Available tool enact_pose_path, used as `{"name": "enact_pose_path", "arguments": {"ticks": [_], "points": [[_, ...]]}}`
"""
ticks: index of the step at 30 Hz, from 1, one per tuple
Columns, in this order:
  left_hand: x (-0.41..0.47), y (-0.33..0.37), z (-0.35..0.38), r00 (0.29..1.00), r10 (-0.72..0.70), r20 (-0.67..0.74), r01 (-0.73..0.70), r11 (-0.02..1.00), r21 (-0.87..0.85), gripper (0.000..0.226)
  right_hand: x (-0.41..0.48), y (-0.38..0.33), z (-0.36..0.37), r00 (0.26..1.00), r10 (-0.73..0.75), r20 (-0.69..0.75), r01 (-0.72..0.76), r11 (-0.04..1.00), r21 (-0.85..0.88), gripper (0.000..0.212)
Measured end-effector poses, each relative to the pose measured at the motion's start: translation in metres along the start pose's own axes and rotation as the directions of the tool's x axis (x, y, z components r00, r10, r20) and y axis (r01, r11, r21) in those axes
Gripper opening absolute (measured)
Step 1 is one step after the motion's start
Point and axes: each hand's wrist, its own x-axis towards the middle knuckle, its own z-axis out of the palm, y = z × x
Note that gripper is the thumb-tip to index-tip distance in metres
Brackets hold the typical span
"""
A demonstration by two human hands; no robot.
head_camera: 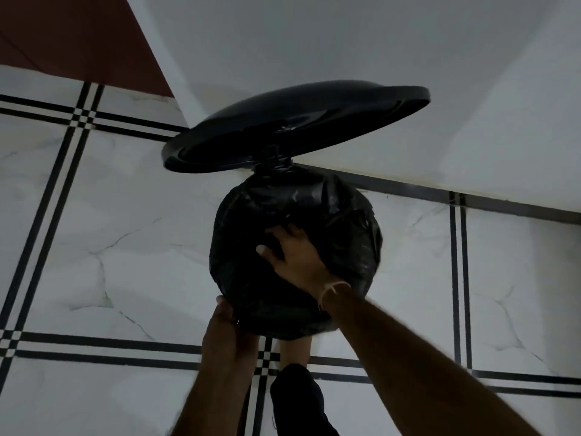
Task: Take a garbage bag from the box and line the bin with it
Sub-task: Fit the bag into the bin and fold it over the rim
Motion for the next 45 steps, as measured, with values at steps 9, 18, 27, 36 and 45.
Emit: {"name": "enact_pose_path", "arguments": {"ticks": [9, 18, 27, 36, 45], "points": [[0.007, -0.002, -0.011, 0.996, -0.003, 0.084, 0.006, 1.0, -0.028, 0.045, 0.04, 0.056, 0.039, 0.905, 0.245, 0.348, -0.191, 0.964, -0.184, 0.099], [0.011, -0.002, -0.012, 0.993, 0.014, 0.121, -0.008, 0.998, -0.056, 0.043, 0.056, 0.066, 0.042, 0.776, 0.35, 0.525, -0.406, 0.914, -0.01, 0.07], [-0.009, -0.005, -0.006, 0.998, 0.053, 0.035, -0.047, 0.986, -0.157, 0.053, -0.042, 0.024, -0.031, 0.973, -0.154, -0.174, 0.106, 0.961, -0.257, 0.042], [-0.022, -0.034, -0.008, 0.999, -0.052, 0.01, 0.053, 0.981, -0.185, 0.05, -0.11, 0.062, -0.058, 0.654, 0.607, -0.452, -0.237, 0.732, 0.639, 0.024], [-0.01, -0.036, -0.013, 0.998, -0.057, -0.007, 0.054, 0.982, -0.183, 0.035, -0.099, 0.111, -0.066, 0.659, 0.688, 0.305, -0.269, -0.163, 0.949, 0.02]]}}
